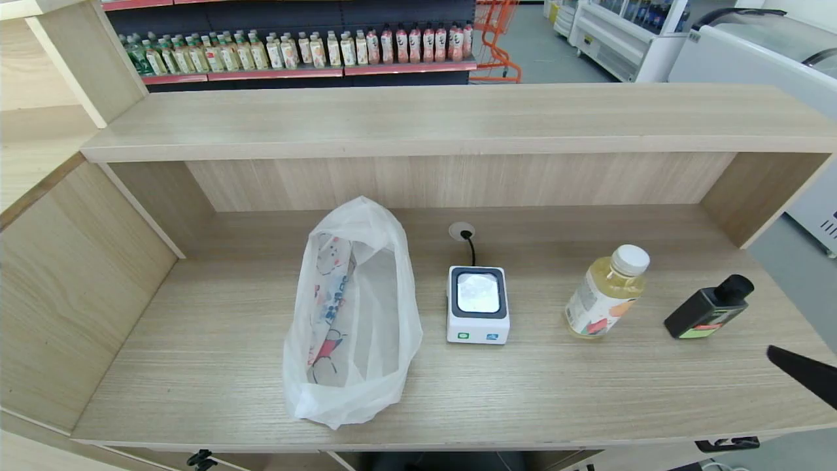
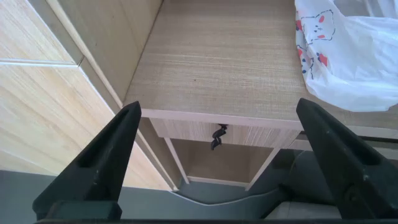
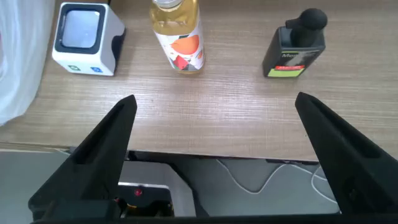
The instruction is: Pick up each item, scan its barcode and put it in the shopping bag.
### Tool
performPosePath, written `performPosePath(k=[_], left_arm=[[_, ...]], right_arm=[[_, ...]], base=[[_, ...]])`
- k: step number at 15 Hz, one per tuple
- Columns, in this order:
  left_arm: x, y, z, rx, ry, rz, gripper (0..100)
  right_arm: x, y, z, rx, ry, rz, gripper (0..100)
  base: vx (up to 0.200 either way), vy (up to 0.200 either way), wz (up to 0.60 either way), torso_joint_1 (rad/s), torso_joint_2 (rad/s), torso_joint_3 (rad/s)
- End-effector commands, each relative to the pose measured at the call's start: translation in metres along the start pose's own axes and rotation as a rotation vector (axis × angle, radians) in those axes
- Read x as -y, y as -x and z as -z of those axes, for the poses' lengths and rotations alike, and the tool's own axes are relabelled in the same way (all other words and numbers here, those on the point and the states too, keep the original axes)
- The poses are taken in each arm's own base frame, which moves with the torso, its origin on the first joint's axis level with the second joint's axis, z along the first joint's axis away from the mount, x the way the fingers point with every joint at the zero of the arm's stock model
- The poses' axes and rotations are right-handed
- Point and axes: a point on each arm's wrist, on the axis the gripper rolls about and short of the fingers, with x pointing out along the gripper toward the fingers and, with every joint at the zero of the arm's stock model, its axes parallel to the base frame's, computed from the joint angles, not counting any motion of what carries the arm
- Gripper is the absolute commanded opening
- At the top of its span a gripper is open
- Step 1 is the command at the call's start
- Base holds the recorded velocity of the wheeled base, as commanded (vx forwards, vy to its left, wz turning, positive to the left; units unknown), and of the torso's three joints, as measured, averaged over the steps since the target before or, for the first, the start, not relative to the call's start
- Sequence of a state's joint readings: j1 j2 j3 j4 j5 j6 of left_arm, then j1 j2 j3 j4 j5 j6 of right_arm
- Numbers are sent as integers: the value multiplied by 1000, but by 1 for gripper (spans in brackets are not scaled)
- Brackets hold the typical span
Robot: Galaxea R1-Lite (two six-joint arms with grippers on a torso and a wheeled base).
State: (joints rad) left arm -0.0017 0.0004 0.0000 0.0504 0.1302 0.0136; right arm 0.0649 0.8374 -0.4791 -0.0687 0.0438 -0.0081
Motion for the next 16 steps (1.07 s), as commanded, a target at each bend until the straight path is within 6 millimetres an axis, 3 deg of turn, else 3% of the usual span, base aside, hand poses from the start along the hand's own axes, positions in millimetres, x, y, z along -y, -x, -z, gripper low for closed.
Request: performPosePath(k=[1, 5, 8, 13, 16], left_arm=[[0, 0, 0, 0, 0, 0, 100], [0, 0, 0, 0, 0, 0, 100], [0, 0, 0, 0, 0, 0, 100], [0, 0, 0, 0, 0, 0, 100], [0, 0, 0, 0, 0, 0, 100]], right_arm=[[2, -78, 28, -203, -14, -2, 100], [-4, -120, 43, -261, 7, -19, 100], [-9, -146, 42, -227, 23, -3, 100], [-42, -192, 40, -81, 62, -46, 100], [-57, -204, 40, -35, 72, -84, 100]], base=[[0, 0, 0, 0, 0, 0], [0, 0, 0, 0, 0, 0], [0, 0, 0, 0, 0, 0], [0, 0, 0, 0, 0, 0], [0, 0, 0, 0, 0, 0]])
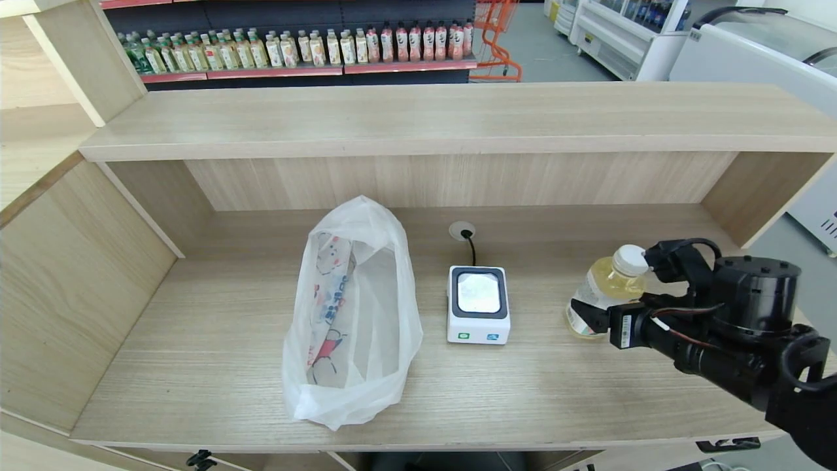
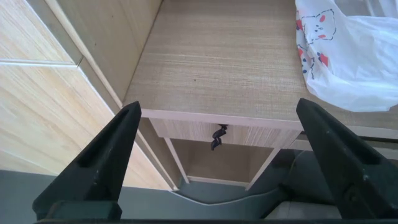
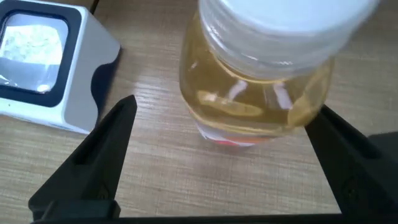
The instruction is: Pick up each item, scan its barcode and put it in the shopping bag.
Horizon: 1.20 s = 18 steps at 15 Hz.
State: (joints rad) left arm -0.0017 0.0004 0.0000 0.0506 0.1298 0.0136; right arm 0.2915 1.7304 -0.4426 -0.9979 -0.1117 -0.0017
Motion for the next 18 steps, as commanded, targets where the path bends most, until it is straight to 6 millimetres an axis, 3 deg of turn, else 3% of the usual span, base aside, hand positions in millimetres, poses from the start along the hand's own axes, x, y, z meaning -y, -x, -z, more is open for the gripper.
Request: performPosePath(k=[1, 6, 16, 17, 18], left_arm=[[0, 0, 0, 0, 0, -1, 100], [0, 0, 0, 0, 0, -1, 100], [0, 0, 0, 0, 0, -1, 100], [0, 0, 0, 0, 0, -1, 100], [0, 0, 0, 0, 0, -1, 100]], right_arm=[[-10, -16, 11, -22, 15, -25, 100], [-11, -29, 16, 18, 19, -25, 100], [-14, -47, 7, 143, 24, -30, 100], [-14, -48, 7, 142, 24, -30, 0], [-14, -52, 7, 145, 28, -38, 0]], base=[[0, 0, 0, 0, 0, 0], [0, 0, 0, 0, 0, 0], [0, 0, 0, 0, 0, 0], [0, 0, 0, 0, 0, 0], [0, 0, 0, 0, 0, 0]])
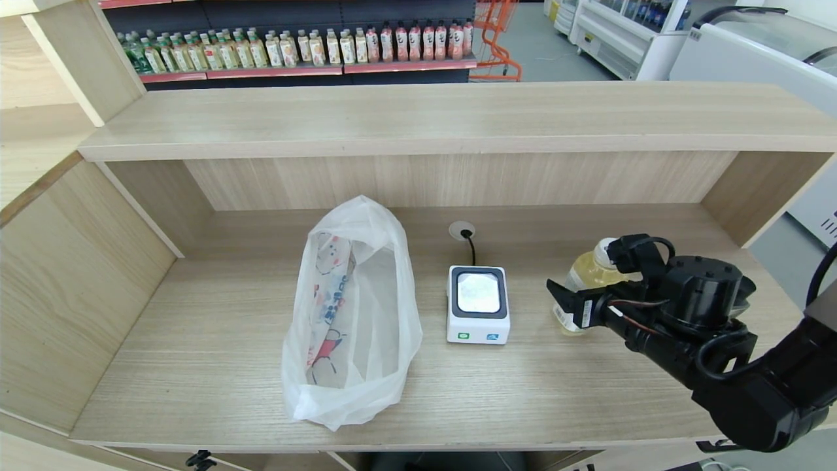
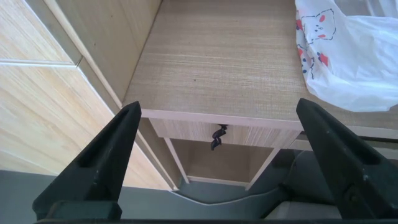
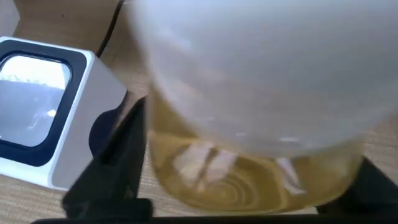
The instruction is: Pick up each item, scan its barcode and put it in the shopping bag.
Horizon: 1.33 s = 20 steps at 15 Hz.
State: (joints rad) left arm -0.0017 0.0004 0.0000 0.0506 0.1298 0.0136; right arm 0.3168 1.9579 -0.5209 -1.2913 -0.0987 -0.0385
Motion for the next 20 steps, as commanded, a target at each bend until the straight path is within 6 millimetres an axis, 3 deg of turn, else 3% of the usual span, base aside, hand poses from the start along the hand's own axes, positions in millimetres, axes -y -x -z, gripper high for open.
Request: performPosePath(k=[1, 6, 10, 12, 13, 14, 16, 20], left_arm=[[0, 0, 0, 0, 0, -1, 100], [0, 0, 0, 0, 0, -1, 100], [0, 0, 0, 0, 0, -1, 100], [0, 0, 0, 0, 0, -1, 100], [0, 0, 0, 0, 0, -1, 100], [0, 0, 0, 0, 0, -1, 100], [0, 0, 0, 0, 0, -1, 100], [0, 0, 0, 0, 0, -1, 100]], right_arm=[[0, -5, 2, -5, 11, 0, 0], [2, 7, -9, 16, 76, 5, 0], [11, 37, -49, 107, 15, -24, 0], [15, 73, -101, 139, -142, -185, 0], [15, 85, -116, 121, -192, -251, 0], [15, 111, -143, 79, -280, -414, 0], [11, 134, -157, 56, -300, -662, 0], [-4, 153, -162, 31, -241, -1041, 0]], base=[[0, 0, 0, 0, 0, 0], [0, 0, 0, 0, 0, 0], [0, 0, 0, 0, 0, 0], [0, 0, 0, 0, 0, 0], [0, 0, 0, 0, 0, 0], [0, 0, 0, 0, 0, 0], [0, 0, 0, 0, 0, 0], [0, 0, 0, 0, 0, 0]])
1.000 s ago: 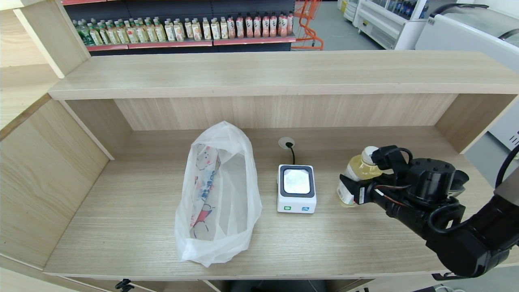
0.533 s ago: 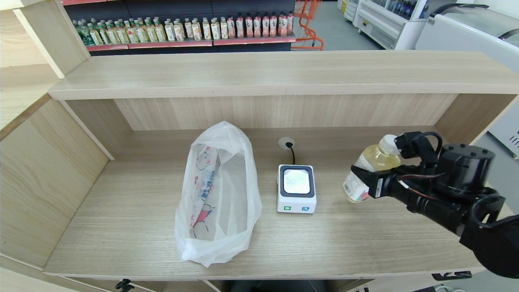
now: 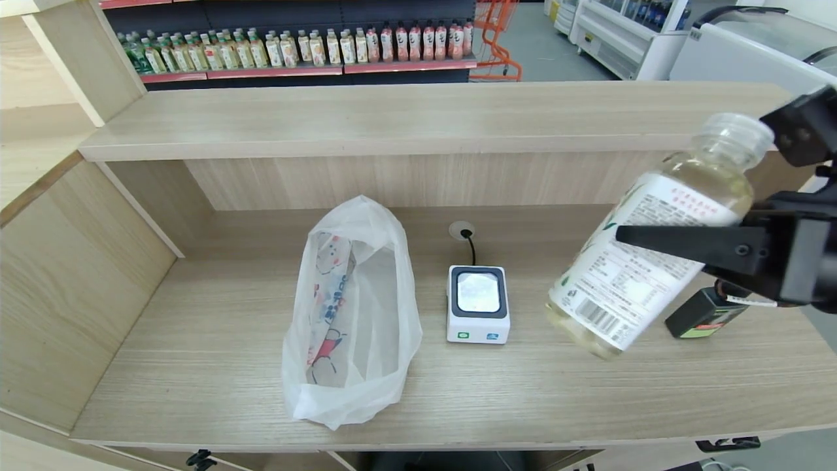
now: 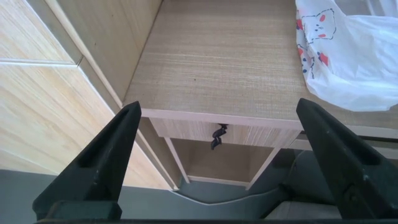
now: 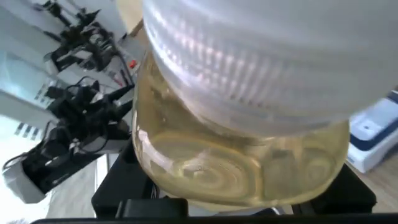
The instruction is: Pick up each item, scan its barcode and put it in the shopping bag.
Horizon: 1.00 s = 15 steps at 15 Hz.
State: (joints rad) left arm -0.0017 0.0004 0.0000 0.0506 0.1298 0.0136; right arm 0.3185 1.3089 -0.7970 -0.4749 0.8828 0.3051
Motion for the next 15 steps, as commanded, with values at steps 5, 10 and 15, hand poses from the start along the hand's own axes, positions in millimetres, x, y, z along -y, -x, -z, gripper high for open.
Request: performPosePath(k=[5, 10, 15], left_arm=[[0, 0, 0, 0, 0, -1, 100], [0, 0, 0, 0, 0, -1, 100], [0, 0, 0, 0, 0, -1, 100]], right_arm=[[-29, 7, 2, -27, 31, -167, 0], [-35, 12, 10, -39, 23, -189, 0], [-38, 11, 15, -54, 18, -218, 0]], base=[[0, 0, 0, 0, 0, 0], [0, 0, 0, 0, 0, 0], [0, 0, 0, 0, 0, 0]])
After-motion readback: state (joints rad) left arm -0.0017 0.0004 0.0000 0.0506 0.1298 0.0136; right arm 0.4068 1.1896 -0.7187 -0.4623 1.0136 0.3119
